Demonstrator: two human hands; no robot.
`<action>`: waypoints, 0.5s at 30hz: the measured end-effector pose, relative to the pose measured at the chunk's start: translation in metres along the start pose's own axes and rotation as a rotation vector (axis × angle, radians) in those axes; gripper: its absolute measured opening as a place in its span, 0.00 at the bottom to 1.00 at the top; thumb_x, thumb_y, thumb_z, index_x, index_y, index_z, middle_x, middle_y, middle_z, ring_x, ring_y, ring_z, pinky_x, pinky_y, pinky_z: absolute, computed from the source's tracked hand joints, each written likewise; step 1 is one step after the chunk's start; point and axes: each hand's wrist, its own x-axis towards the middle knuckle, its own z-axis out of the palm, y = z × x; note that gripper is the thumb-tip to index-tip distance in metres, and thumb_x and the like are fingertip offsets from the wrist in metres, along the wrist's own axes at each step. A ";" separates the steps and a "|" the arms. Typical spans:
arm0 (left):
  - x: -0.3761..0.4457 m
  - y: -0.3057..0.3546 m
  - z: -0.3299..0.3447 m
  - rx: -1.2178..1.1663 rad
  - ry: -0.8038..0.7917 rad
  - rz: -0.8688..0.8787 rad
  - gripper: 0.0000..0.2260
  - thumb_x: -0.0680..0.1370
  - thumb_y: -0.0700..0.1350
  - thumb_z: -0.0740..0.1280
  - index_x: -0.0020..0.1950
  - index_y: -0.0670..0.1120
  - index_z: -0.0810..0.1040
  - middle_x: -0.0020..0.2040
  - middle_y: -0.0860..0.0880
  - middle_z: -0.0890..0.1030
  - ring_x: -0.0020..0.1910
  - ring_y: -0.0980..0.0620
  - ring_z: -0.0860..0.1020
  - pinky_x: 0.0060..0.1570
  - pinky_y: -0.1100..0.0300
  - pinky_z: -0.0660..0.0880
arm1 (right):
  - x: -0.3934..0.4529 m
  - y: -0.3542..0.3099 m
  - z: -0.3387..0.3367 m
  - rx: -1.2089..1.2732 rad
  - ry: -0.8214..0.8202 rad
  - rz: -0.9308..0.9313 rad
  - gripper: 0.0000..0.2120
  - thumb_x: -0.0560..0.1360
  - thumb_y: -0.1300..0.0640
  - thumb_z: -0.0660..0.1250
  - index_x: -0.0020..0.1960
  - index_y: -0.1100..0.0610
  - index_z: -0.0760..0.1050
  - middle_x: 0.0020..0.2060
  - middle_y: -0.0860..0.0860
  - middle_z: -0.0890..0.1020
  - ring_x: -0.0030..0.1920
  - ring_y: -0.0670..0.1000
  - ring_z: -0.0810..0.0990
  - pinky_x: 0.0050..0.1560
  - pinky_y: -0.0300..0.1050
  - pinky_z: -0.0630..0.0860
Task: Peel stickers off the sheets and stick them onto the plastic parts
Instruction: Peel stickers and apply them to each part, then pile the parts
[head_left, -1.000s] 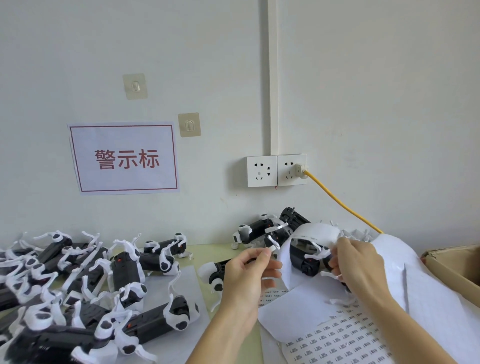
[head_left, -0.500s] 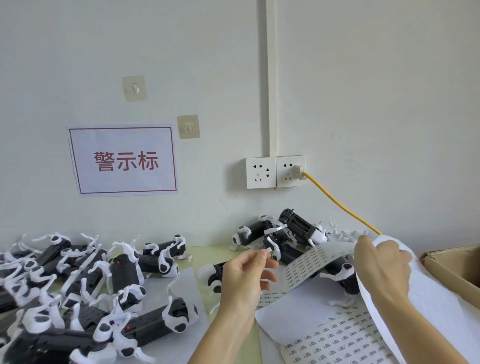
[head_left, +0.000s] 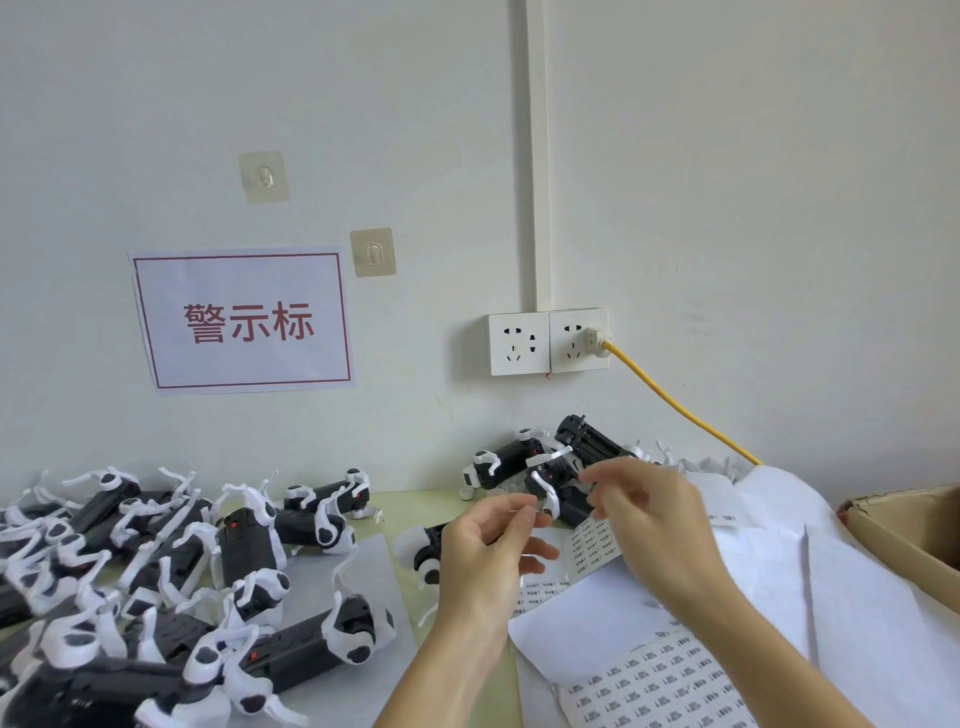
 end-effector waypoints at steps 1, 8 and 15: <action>0.000 -0.001 0.000 -0.004 0.005 -0.003 0.07 0.80 0.34 0.66 0.48 0.43 0.83 0.40 0.45 0.86 0.33 0.49 0.82 0.31 0.62 0.75 | -0.002 0.001 0.004 -0.006 -0.074 0.030 0.16 0.76 0.65 0.61 0.46 0.46 0.81 0.35 0.46 0.84 0.37 0.48 0.81 0.35 0.36 0.75; 0.001 0.001 -0.001 -0.043 -0.041 -0.010 0.14 0.78 0.32 0.65 0.39 0.44 0.85 0.38 0.42 0.85 0.35 0.49 0.83 0.33 0.63 0.75 | -0.007 0.006 0.016 0.123 -0.384 0.266 0.18 0.78 0.66 0.57 0.48 0.52 0.83 0.38 0.51 0.86 0.37 0.47 0.84 0.40 0.40 0.79; -0.002 0.005 -0.001 -0.093 -0.135 -0.006 0.15 0.78 0.37 0.62 0.34 0.43 0.81 0.31 0.42 0.78 0.29 0.48 0.75 0.28 0.61 0.70 | -0.006 0.000 0.009 0.326 -0.510 0.265 0.16 0.81 0.61 0.60 0.43 0.56 0.85 0.40 0.55 0.86 0.41 0.50 0.83 0.43 0.42 0.76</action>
